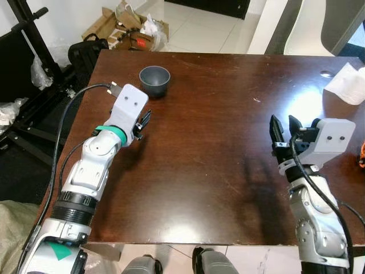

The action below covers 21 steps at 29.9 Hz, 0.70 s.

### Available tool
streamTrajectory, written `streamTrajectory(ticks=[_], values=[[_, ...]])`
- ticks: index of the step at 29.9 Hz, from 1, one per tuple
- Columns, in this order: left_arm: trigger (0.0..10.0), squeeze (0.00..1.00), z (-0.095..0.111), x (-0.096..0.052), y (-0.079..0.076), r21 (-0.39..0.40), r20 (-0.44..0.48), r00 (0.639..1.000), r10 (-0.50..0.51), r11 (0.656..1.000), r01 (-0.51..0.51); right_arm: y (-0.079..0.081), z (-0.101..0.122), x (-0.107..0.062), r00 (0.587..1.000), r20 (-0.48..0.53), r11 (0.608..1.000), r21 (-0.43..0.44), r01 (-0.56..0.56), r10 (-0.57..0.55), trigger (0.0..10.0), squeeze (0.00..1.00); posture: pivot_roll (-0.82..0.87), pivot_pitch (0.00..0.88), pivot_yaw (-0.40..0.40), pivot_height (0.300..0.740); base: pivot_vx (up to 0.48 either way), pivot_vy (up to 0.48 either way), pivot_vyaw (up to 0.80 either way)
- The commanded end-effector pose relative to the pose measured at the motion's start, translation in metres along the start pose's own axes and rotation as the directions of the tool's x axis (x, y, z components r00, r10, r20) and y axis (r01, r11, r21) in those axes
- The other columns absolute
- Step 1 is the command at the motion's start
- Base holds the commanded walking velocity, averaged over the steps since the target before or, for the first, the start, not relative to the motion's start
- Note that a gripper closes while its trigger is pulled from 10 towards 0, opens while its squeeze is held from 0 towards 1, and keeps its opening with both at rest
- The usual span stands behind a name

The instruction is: Setting the table

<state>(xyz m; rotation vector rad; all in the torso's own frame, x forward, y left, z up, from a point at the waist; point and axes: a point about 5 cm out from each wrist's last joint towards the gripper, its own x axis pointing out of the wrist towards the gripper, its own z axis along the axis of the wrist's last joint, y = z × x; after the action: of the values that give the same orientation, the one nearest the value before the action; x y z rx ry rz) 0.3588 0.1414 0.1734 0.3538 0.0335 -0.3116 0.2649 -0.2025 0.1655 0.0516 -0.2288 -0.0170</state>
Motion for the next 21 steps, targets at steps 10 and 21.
streamTrajectory(ticks=[10, 21], values=[[10.0, 0.00, -0.029, 0.017, 0.029, -0.172, -0.239, 0.964, 0.115, 0.972, -0.158, 0.002, 0.002, 0.000, 1.000, 0.008, 1.000, 0.005, 0.003, -0.003, 10.0, 0.00, -0.03, 0.013, 0.042, 0.740, 0.000, 0.000, 0.00], [10.0, 0.00, -0.069, -0.003, 0.068, -0.063, -0.371, 0.848, 0.379, 0.900, -0.430, 0.000, 0.002, -0.004, 1.000, 0.009, 1.000, -0.001, 0.016, -0.016, 10.0, 0.00, -0.05, 0.012, 0.059, 0.740, 0.000, 0.000, 0.00]])
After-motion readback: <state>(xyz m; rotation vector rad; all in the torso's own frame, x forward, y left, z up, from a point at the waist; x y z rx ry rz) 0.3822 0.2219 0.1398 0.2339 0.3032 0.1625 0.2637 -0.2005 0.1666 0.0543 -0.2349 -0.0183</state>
